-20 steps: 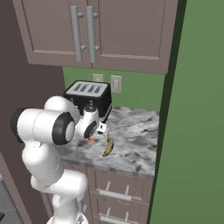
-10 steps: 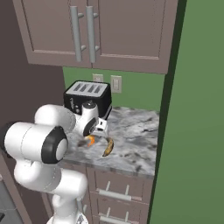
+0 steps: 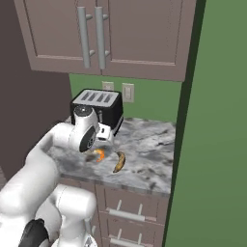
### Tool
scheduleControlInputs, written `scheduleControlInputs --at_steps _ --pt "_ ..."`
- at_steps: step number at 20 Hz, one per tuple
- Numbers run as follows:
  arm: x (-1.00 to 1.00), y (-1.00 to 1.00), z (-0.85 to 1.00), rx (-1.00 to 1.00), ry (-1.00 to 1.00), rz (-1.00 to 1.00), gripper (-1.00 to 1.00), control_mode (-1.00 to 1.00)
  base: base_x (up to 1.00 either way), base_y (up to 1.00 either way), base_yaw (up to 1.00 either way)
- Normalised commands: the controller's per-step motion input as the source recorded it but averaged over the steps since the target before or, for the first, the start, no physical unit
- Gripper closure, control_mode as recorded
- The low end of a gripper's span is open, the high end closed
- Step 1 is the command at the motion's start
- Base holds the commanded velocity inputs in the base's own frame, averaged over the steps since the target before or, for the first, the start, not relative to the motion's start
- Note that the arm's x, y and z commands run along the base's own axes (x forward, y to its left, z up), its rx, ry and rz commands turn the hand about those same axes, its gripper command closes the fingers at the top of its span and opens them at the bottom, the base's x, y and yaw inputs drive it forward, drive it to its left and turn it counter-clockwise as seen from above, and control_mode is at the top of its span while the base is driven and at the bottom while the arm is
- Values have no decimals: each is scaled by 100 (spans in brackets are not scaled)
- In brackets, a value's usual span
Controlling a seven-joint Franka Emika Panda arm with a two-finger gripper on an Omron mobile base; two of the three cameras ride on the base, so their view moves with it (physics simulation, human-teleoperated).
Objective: Open the fridge, remove the banana, squash, and shrimp, and place them on any counter.
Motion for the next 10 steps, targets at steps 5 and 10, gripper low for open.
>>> scheduleControlInputs --at_steps 5,10 --pt "-95 -4 100 0 -2 3 -100 -100 0 0 0" --pt "-90 -5 99 0 0 4 -100 -100 0 0 0"
